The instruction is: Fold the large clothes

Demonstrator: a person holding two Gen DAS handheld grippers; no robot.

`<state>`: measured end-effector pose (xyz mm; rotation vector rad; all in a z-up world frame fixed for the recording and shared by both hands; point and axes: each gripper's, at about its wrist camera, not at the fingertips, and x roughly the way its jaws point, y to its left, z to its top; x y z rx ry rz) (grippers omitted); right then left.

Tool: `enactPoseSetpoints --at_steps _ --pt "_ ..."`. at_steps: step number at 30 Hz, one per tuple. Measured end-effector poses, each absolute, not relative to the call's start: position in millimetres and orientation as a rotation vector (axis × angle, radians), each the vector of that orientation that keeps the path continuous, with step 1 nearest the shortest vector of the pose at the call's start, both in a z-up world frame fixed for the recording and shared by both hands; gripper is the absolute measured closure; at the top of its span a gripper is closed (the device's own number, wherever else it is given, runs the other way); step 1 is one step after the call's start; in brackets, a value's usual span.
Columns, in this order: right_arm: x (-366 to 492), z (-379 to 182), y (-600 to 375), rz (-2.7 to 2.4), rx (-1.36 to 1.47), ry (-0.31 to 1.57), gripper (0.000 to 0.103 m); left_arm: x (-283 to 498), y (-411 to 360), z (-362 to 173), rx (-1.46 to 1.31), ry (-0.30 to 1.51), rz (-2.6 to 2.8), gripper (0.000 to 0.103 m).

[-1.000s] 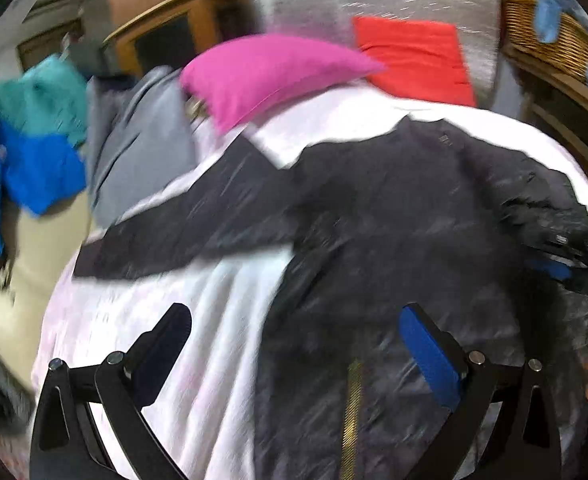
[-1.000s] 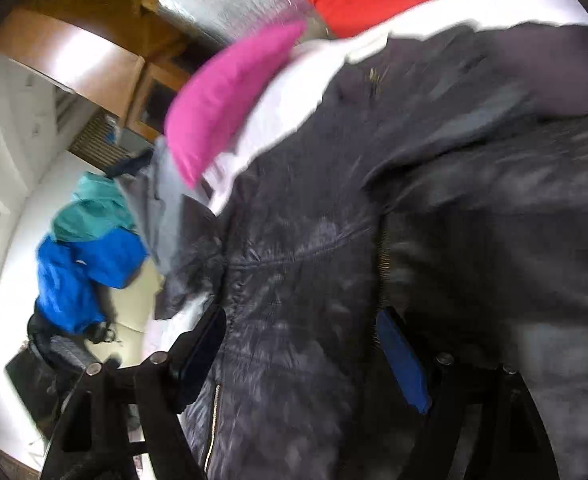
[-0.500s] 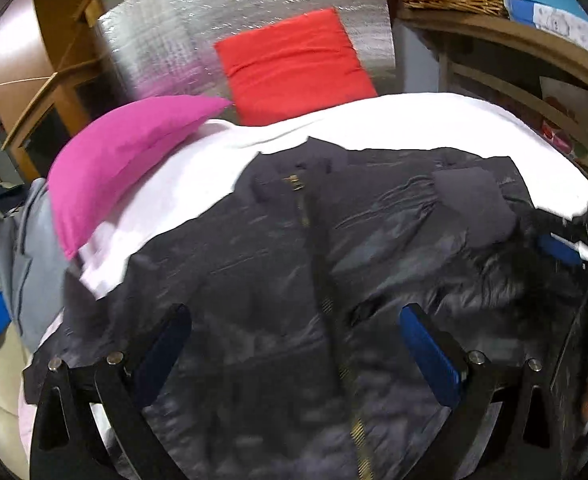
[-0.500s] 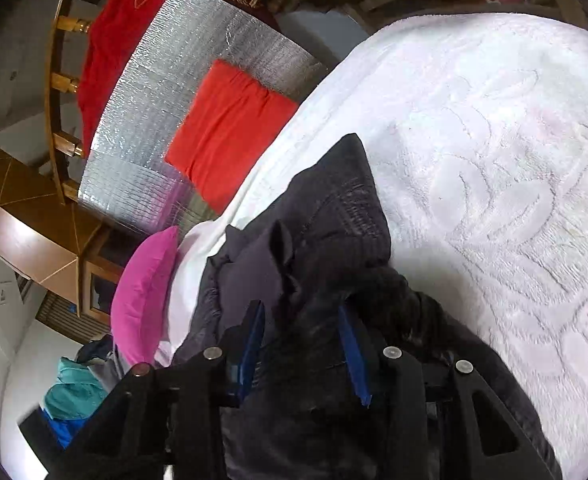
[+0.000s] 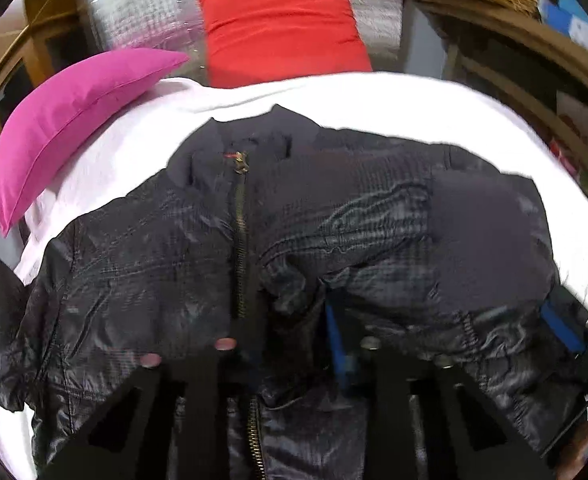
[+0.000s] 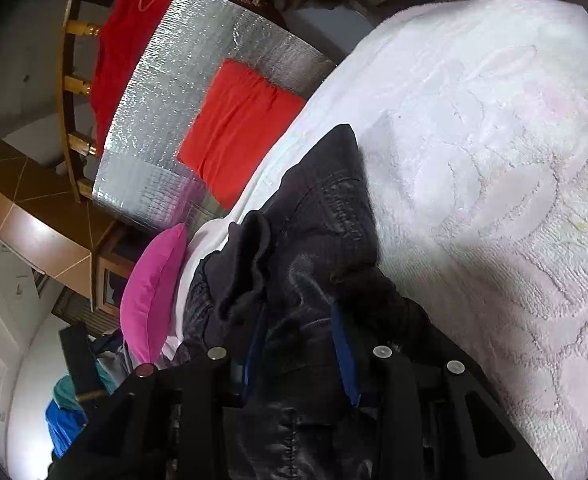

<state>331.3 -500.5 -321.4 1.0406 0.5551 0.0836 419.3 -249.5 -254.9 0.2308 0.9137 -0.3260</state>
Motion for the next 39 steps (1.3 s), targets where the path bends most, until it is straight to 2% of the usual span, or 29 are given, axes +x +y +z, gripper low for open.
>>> enactPoseSetpoints --at_steps 2,8,10,13,16,18,19,20,22,23,25,28,34,35,36,37,38,39 --pt "330.8 -318.2 -498.9 0.077 1.012 0.551 0.067 417.4 -239.6 -248.8 0.204 0.902 -0.323 0.086" --pt "327.9 -319.2 -496.4 0.077 0.990 0.533 0.067 412.4 -192.6 -233.6 0.077 0.940 -0.364 0.087" --pt "327.0 -320.1 -495.5 0.076 0.982 0.528 0.067 412.7 -158.9 -234.5 -0.087 1.004 -0.402 0.083" --pt "327.1 -321.2 -495.9 0.078 0.982 0.526 0.067 414.2 -126.8 -240.8 -0.174 1.057 -0.360 0.076" --pt "327.5 -322.4 -496.8 0.078 0.984 0.519 0.067 405.7 -113.5 -236.9 -0.103 1.028 -0.234 0.076" --pt "327.1 -323.9 -496.9 0.081 0.990 0.513 0.067 397.7 -133.7 -227.0 -0.015 1.000 -0.262 0.073" --pt "327.2 -324.6 -497.3 0.083 0.993 0.510 0.067 393.7 -150.5 -221.0 0.049 0.982 -0.263 0.062" --pt "327.1 -325.3 -497.7 0.087 0.998 0.506 0.067 391.2 -162.4 -216.5 0.094 0.963 -0.264 0.042" --pt "326.5 -327.1 -499.2 0.100 1.015 0.495 0.067 380.5 -203.9 -204.5 0.207 0.871 -0.293 0.019" --pt "326.0 -328.8 -500.5 0.109 1.029 0.487 0.067 377.4 -221.2 -201.6 0.247 0.836 -0.307 0.017" --pt "325.4 -332.4 -503.2 0.125 1.060 0.474 0.067 376.3 -255.1 -201.2 0.311 0.827 -0.326 0.016" --pt "326.1 -333.6 -503.6 0.135 1.065 0.464 0.067 391.0 -292.4 -224.3 0.348 0.947 -0.351 0.016" --pt "328.0 -340.9 -507.5 0.172 1.108 0.424 0.067 409.6 -296.7 -263.5 0.336 1.026 -0.332 0.016" --pt "328.7 -340.7 -506.5 0.169 1.101 0.423 0.067 410.6 -292.1 -264.8 0.299 1.027 -0.344 0.019" --pt "331.1 -339.3 -505.9 0.164 1.083 0.422 0.067 411.2 -287.0 -264.6 0.269 1.023 -0.357 0.027" --pt "331.1 -339.3 -505.9 0.164 1.083 0.422 0.067 409.8 -284.4 -261.0 0.240 1.009 -0.400 0.055" --pt "331.8 -339.2 -506.4 0.166 1.085 0.419 0.067 409.4 -285.8 -260.1 0.231 1.001 -0.422 0.067" --pt "331.8 -339.6 -506.9 0.168 1.089 0.415 0.067 408.1 -284.4 -255.7 0.232 0.987 -0.424 0.069"
